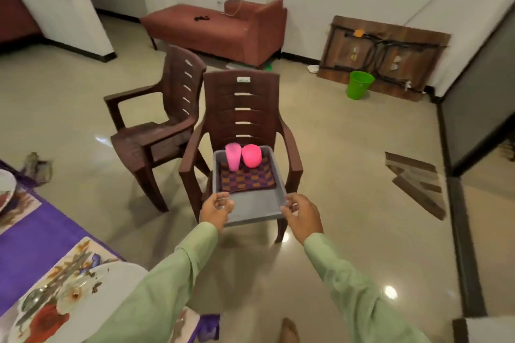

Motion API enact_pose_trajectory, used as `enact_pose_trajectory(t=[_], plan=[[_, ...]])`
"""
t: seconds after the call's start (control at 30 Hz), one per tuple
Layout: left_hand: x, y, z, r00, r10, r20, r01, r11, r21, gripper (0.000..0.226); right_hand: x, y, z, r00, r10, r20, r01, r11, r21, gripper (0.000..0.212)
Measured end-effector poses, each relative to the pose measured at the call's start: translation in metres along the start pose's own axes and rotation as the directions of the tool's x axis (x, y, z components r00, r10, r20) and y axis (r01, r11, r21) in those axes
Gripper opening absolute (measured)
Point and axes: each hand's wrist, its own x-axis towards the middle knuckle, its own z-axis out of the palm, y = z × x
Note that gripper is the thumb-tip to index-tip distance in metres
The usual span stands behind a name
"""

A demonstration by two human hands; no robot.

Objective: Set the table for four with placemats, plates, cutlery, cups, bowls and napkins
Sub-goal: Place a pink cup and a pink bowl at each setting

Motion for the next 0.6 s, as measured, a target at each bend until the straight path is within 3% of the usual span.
enact_pose_trajectory(t=[0.3, 0.6], plan=[[0.132, 0.038, 0.043, 0.996, -0.037, -0.080, 0.043, 0.996, 0.077, 0.032, 0.177, 0.002, 0.029, 0.977, -0.057, 0.204, 0.064, 0.997, -0.032, 0.026], [0.344, -0.021, 0.049, 0.985, -0.172, -0.031, 0.174, 0.954, 0.244, 0.060, 0.332, 0.027, 0.115, 0.974, -0.010, 0.226, 0.027, 0.997, -0.074, 0.034]])
